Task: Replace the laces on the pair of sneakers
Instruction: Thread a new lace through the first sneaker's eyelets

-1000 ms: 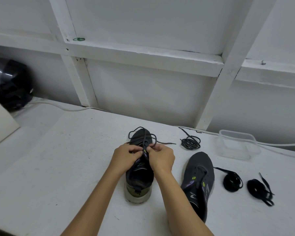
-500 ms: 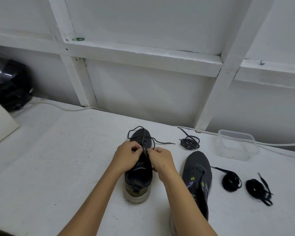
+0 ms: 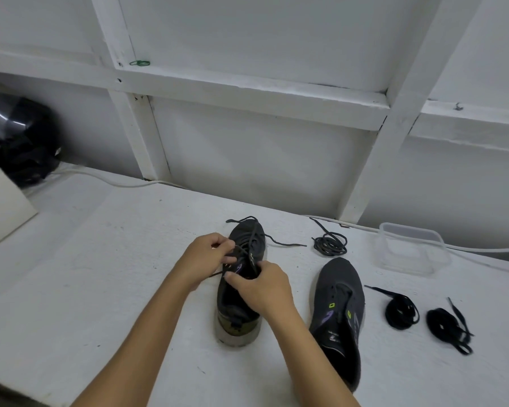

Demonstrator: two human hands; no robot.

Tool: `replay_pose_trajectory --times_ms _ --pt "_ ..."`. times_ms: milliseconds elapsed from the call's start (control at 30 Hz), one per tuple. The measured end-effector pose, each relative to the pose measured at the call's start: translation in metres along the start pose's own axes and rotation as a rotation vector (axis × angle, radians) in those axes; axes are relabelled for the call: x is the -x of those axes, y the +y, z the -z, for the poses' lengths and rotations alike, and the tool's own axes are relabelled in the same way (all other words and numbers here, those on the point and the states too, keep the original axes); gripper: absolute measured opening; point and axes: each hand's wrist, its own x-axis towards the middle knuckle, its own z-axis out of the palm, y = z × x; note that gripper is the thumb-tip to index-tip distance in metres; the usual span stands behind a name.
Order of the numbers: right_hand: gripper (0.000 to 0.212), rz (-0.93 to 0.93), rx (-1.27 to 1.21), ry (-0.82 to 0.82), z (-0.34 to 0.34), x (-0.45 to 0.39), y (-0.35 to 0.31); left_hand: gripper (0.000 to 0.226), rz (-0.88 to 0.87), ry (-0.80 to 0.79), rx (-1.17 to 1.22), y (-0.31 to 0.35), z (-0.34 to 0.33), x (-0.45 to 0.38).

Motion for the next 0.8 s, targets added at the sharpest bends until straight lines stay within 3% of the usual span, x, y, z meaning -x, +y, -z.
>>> replay_pose_trajectory --times_ms 67,133,200,333,400,500,567,667,700,733,800 --pt "0.042 -0.014 0.066 0.037 -0.005 -0.001 -0.005 0.014 -0.077 0.024 -0.154 0.004 0.003 0.000" --pt "0.035 -0.026 0.098 0.035 -0.006 -0.004 -0.007 0.014 -0.129 0.064 -0.247 0.008 0.002 0.000" --pt "0.030 -0.056 0.100 -0.001 -0.003 -0.008 -0.004 0.017 -0.130 0.088 -0.154 0.010 0.003 0.002" --pt "0.037 -0.115 0.056 -0.087 0.001 -0.010 0.004 0.020 -0.062 0.092 0.289 0.009 0.010 0.008" --pt "0.034 -0.076 0.075 -0.076 0.000 -0.012 0.003 0.020 -0.069 0.117 0.210 0.002 0.011 0.011" --pt "0.030 -0.010 0.066 -0.040 -0.002 -0.014 0.000 0.019 -0.037 0.005 0.157 -0.004 0.006 0.015" --pt "0.027 0.009 0.082 -0.037 -0.003 -0.014 0.000 0.018 -0.027 -0.047 0.361 0.000 0.010 0.016" --pt "0.027 0.012 0.073 -0.048 -0.002 -0.014 0.002 0.022 -0.021 -0.066 0.976 0.016 0.031 0.018" --pt "0.028 0.010 0.068 -0.050 -0.002 -0.014 0.002 0.025 -0.043 -0.042 0.964 0.018 0.039 0.017" --pt "0.028 0.010 0.068 -0.052 -0.002 -0.015 0.002 0.028 -0.072 0.011 0.761 0.019 0.043 0.017" --pt "0.025 0.015 0.088 -0.054 -0.003 -0.015 0.002 0.029 -0.080 0.106 -0.017 0.013 0.047 0.020"
